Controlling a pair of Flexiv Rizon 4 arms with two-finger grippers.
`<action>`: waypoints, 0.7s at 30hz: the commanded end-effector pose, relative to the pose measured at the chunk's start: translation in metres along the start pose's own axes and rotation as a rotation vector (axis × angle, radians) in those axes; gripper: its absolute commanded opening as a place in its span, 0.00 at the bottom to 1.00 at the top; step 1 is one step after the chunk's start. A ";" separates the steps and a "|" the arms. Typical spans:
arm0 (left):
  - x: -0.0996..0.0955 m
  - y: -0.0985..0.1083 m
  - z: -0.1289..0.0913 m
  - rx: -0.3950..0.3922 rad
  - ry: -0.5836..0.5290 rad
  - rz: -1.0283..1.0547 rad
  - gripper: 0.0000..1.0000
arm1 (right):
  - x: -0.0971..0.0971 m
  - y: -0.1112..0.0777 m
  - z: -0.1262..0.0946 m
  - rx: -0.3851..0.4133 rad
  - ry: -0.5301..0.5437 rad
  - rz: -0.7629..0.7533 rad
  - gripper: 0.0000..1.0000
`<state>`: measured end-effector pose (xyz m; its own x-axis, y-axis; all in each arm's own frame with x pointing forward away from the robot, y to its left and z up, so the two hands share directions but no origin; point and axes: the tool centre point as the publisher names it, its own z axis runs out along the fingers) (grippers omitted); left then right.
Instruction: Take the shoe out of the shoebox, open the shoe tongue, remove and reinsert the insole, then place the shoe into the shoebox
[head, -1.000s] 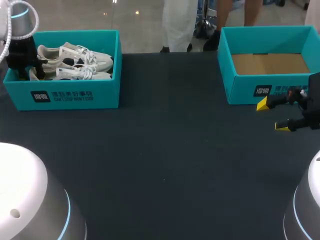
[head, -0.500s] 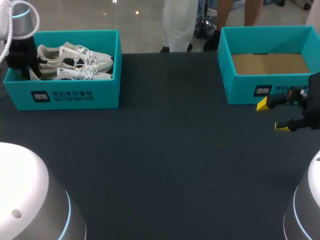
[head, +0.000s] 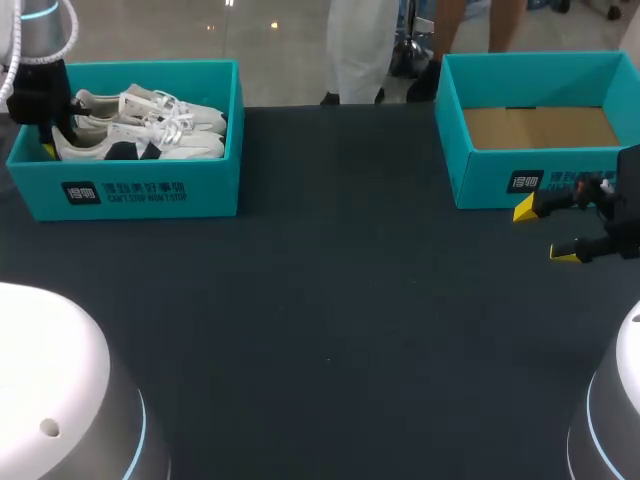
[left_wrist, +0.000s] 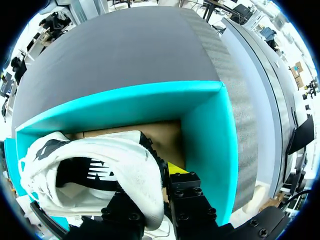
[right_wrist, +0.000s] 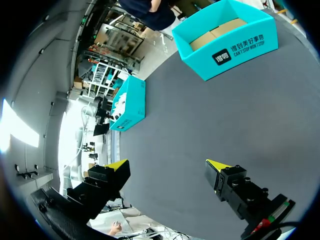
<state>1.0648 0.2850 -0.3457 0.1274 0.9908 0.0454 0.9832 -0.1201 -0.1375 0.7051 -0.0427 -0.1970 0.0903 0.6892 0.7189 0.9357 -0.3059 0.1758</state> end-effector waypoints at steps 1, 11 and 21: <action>-0.002 -0.013 -0.018 -0.016 0.018 0.006 0.00 | 0.000 -0.001 0.000 -0.001 -0.002 0.001 1.00; 0.002 -0.020 -0.064 -0.079 0.010 -0.002 0.00 | 0.000 -0.001 0.000 -0.001 -0.002 0.001 1.00; 0.014 -0.020 -0.109 -0.055 -0.041 -0.048 0.00 | 0.000 -0.001 0.000 -0.001 -0.002 0.001 1.00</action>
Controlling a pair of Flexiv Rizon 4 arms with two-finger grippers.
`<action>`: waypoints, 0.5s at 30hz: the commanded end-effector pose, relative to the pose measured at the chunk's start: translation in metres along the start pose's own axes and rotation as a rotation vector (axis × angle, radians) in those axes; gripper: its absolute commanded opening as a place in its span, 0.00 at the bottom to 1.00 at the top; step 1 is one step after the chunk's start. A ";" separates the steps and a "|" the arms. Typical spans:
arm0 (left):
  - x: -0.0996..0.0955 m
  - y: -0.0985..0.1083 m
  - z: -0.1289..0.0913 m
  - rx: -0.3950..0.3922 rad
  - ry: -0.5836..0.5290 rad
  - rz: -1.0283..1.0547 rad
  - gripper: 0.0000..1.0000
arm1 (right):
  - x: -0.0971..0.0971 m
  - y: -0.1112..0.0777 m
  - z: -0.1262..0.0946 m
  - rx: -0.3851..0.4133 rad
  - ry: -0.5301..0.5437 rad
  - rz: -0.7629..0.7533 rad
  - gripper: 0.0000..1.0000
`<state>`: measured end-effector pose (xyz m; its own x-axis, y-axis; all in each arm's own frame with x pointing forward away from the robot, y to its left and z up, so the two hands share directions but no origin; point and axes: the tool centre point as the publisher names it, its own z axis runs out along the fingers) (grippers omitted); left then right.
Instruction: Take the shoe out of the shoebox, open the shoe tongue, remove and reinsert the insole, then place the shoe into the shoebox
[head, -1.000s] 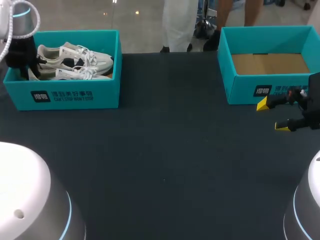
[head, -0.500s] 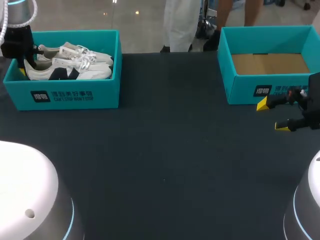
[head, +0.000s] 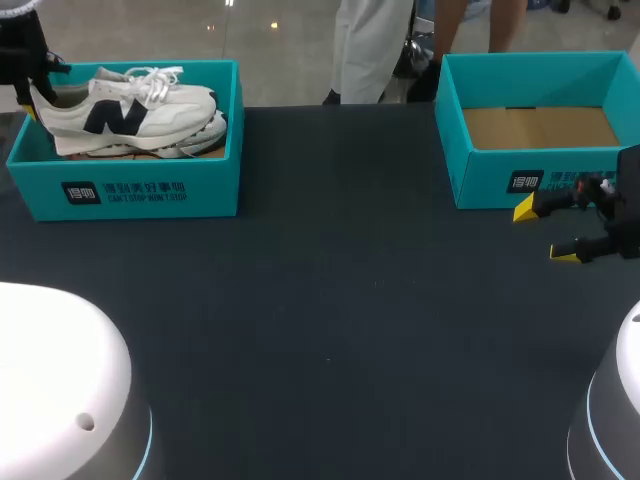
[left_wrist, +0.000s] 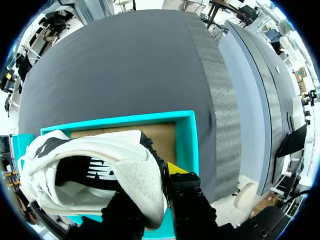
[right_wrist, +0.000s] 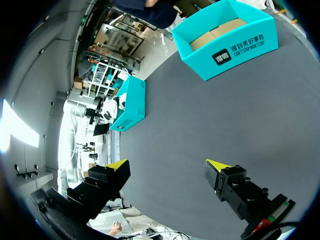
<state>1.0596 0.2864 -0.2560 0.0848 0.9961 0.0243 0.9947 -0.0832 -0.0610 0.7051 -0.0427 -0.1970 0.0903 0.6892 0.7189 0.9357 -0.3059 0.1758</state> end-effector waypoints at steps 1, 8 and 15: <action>0.010 0.000 -0.025 0.018 -0.015 -0.015 0.00 | 0.000 -0.001 0.000 -0.001 -0.002 0.001 1.00; 0.014 -0.005 -0.047 0.016 -0.011 -0.028 0.00 | 0.000 -0.001 0.000 -0.001 -0.002 0.001 1.00; 0.013 -0.010 -0.056 0.008 0.005 -0.034 0.00 | 0.000 -0.001 0.000 -0.001 -0.002 0.001 1.00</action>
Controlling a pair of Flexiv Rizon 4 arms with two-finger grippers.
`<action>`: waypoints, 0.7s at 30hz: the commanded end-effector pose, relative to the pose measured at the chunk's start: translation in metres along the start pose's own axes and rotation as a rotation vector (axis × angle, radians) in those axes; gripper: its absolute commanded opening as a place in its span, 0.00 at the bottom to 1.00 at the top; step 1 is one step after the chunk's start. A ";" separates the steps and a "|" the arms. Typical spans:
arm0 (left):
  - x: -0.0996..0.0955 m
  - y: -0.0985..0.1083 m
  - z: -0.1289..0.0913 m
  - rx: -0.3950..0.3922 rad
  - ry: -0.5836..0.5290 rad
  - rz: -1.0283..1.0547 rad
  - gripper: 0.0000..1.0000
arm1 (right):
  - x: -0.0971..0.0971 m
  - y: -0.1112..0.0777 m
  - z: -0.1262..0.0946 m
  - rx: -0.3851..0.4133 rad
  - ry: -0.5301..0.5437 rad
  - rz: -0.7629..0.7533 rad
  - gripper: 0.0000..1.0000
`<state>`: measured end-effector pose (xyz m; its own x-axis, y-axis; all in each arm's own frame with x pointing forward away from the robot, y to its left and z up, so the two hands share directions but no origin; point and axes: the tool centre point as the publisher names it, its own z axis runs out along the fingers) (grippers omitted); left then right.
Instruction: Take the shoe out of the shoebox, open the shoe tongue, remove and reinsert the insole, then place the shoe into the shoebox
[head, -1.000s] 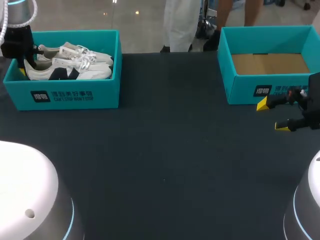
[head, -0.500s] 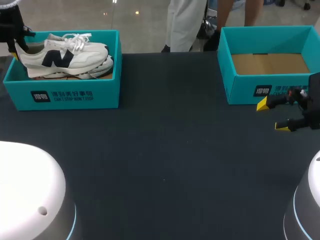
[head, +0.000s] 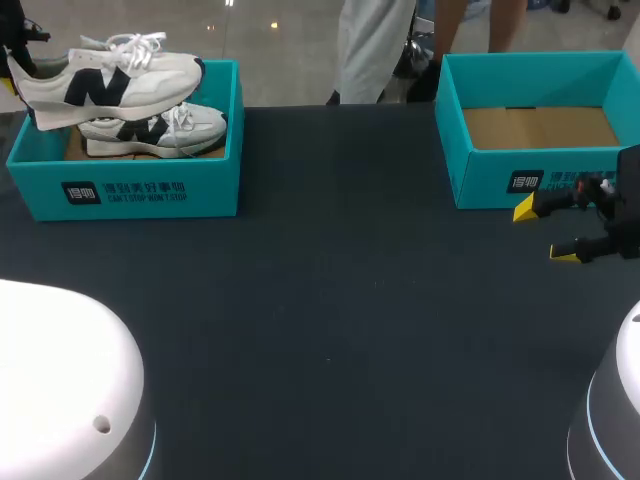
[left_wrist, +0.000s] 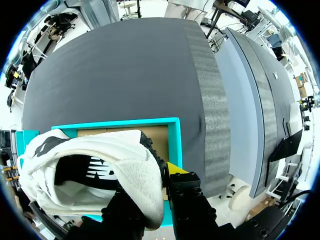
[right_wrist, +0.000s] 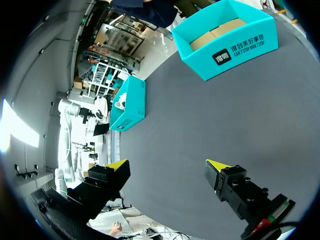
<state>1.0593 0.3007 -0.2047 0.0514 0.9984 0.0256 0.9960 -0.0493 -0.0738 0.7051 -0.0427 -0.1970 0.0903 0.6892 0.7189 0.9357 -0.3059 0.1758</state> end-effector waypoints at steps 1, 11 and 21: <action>-0.003 -0.006 -0.006 -0.006 0.006 -0.001 0.00 | 0.000 -0.001 0.000 -0.001 -0.002 0.001 1.00; -0.003 -0.006 -0.006 -0.006 0.006 -0.001 0.00 | 0.000 -0.001 0.000 -0.001 -0.002 0.001 1.00; -0.011 -0.022 -0.011 -0.012 -0.014 -0.015 0.00 | 0.000 -0.001 0.000 -0.001 -0.002 0.001 1.00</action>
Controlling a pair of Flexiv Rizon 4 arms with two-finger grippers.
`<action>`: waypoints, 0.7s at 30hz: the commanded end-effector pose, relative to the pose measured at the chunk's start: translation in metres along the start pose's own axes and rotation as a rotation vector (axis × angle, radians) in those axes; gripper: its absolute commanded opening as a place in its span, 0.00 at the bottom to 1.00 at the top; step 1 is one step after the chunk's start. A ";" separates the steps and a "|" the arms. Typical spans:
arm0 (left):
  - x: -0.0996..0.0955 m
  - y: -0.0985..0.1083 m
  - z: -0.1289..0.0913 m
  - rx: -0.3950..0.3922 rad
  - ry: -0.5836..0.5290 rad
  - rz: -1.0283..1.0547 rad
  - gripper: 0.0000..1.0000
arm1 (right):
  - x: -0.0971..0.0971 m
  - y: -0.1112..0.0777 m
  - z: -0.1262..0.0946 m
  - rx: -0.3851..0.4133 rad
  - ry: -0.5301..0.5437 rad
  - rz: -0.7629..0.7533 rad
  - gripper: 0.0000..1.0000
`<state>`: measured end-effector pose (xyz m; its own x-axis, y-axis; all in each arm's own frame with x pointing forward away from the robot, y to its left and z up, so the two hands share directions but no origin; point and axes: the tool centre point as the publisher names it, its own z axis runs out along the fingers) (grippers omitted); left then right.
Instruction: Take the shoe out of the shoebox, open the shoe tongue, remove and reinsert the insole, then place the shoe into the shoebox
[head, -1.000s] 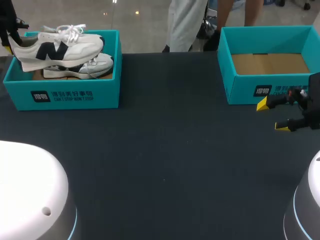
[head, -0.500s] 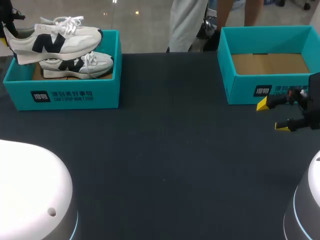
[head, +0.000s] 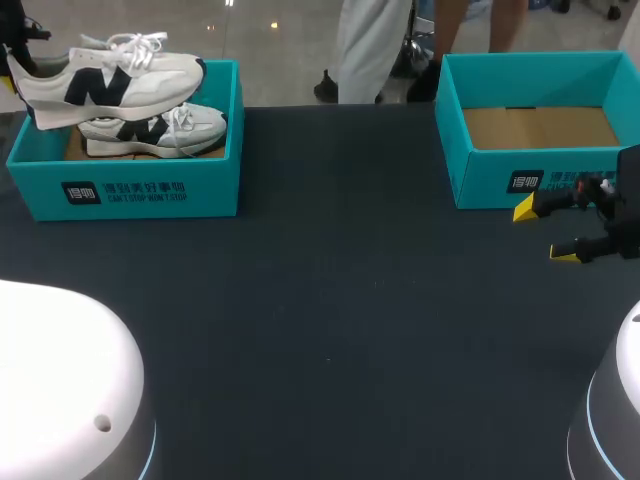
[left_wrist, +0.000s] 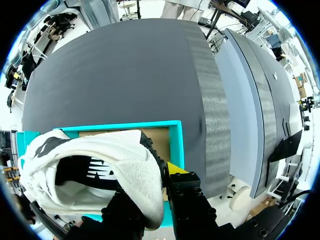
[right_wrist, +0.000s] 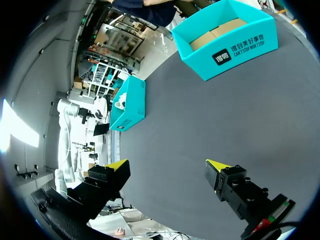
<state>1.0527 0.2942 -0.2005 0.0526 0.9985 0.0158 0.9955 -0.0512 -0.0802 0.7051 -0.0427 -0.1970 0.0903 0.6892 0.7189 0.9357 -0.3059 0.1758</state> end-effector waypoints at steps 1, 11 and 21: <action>-0.009 -0.023 -0.010 -0.022 -0.006 -0.014 0.00 | 0.000 -0.001 0.000 -0.001 -0.002 0.001 1.00; -0.044 -0.073 -0.018 -0.027 0.010 -0.017 0.00 | 0.000 -0.001 0.000 -0.001 -0.002 0.001 1.00; -0.083 -0.114 -0.015 -0.005 0.020 -0.017 0.00 | 0.000 -0.001 0.000 -0.001 -0.002 0.001 1.00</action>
<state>0.9573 0.2239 -0.1820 0.0397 0.9989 0.0266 0.9890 -0.0355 -0.1435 0.7051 -0.0427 -0.1970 0.0903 0.6892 0.7189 0.9357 -0.3059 0.1758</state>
